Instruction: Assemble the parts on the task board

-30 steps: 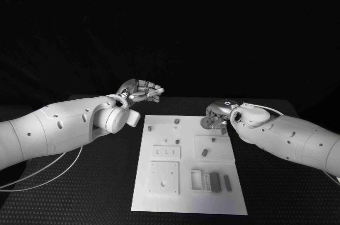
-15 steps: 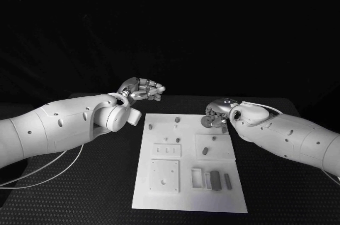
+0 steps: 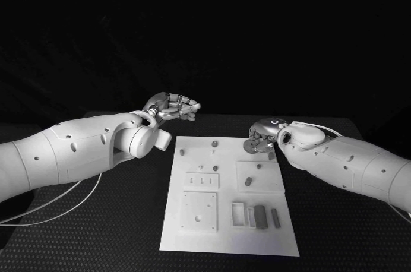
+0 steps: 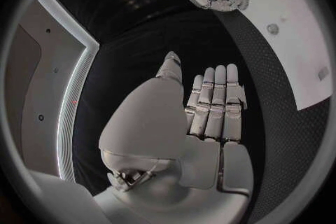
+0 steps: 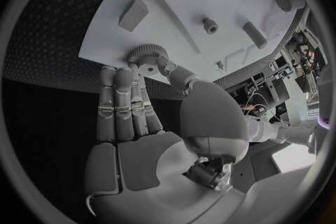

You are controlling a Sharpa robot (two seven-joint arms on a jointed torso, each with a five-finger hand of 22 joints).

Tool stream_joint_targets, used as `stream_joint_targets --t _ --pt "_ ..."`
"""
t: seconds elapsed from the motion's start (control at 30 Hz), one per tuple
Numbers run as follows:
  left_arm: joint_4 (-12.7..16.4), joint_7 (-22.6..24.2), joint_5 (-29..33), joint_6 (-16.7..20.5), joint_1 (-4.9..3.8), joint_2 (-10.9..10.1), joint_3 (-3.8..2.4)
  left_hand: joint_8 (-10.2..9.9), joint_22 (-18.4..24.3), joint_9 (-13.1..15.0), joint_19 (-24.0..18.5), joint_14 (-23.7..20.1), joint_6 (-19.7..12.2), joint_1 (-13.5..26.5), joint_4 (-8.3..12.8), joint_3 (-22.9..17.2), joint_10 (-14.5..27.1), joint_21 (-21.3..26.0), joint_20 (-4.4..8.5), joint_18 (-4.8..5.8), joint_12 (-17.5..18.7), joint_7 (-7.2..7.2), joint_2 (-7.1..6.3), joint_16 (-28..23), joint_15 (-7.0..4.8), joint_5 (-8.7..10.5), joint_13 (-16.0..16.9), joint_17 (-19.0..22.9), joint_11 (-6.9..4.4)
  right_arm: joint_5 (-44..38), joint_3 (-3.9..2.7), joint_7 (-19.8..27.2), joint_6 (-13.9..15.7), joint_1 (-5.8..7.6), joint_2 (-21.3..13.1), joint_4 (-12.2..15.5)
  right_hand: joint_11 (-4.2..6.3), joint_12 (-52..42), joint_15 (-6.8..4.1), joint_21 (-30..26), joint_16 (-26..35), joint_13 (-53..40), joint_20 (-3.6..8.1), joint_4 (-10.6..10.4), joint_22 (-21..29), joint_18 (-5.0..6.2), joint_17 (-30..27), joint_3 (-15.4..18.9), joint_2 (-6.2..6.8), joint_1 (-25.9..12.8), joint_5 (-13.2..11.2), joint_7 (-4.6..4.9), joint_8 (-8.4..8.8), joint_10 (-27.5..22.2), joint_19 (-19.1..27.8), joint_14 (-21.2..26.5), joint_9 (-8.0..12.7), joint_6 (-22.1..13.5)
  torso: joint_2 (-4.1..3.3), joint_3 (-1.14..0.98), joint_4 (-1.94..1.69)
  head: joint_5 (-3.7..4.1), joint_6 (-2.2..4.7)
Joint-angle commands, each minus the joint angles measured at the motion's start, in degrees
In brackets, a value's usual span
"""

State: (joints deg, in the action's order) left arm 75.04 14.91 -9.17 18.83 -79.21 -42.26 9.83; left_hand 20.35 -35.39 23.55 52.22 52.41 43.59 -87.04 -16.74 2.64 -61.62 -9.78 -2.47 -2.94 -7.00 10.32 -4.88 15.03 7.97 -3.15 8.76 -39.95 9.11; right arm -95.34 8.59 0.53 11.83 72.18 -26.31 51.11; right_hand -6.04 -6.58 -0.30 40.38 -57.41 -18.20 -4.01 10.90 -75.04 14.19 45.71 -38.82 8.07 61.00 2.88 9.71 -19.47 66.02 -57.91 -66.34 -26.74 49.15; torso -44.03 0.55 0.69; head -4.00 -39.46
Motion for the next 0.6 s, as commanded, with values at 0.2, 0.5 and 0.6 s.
stream_joint_targets --t 0.2,0.5,0.6 --pt "0.25 0.19 0.25 -0.35 -0.08 0.04 -0.06 -0.36 -0.10 -0.08 0.19 0.05 0.16 0.66 0.02 0.20 0.40 0.35 0.13 -0.66 0.22 0.18 0.10 0.09 0.13 0.17 -0.07 0.08 -0.10 -1.52 0.83 -0.23 -5.04 -1.22 0.50 -0.12 0.55 -0.86 -0.51 0.82 -0.85 -1.56 0.05 2.61 -1.16 0.81 -0.46 0.01 -2.37 0.80 -0.01 -0.63 -0.88 1.04 0.13 0.12 -0.35 1.94 0.00 -0.02 0.05 0.19 -0.27" --pt "0.26 0.11 0.25 -0.31 -0.08 0.07 -0.06 -0.37 -0.11 -0.09 0.20 0.06 0.16 0.65 0.02 0.19 0.42 0.36 0.13 -0.66 0.26 0.19 0.08 0.10 0.12 0.17 -0.08 0.08 -0.07 -2.81 1.17 -1.13 -7.08 -1.56 1.07 -0.73 0.93 -1.32 -0.87 1.09 -1.17 -2.60 0.13 2.58 -1.10 0.81 -0.81 0.20 -1.54 -0.04 -0.01 -1.07 -1.27 1.84 -0.11 -0.04 -0.61 3.11 -0.02 -0.05 -0.03 0.40 -0.44" --pt "0.32 0.03 0.25 -0.31 -0.08 -0.02 -0.06 -0.38 -0.11 -0.10 0.20 0.06 0.15 0.64 0.02 0.18 0.44 0.37 0.13 -0.67 0.28 0.19 0.07 0.11 0.12 0.17 -0.08 0.08 -0.06 -2.81 1.22 -1.69 -7.71 -1.58 1.22 -0.93 0.90 -1.23 -0.85 1.04 -1.13 -2.79 0.10 2.51 -1.06 0.81 -0.94 0.28 -1.01 -0.33 -0.01 -1.07 -1.20 1.68 0.01 0.13 -0.66 3.07 -0.03 -0.05 0.02 0.37 -0.46"
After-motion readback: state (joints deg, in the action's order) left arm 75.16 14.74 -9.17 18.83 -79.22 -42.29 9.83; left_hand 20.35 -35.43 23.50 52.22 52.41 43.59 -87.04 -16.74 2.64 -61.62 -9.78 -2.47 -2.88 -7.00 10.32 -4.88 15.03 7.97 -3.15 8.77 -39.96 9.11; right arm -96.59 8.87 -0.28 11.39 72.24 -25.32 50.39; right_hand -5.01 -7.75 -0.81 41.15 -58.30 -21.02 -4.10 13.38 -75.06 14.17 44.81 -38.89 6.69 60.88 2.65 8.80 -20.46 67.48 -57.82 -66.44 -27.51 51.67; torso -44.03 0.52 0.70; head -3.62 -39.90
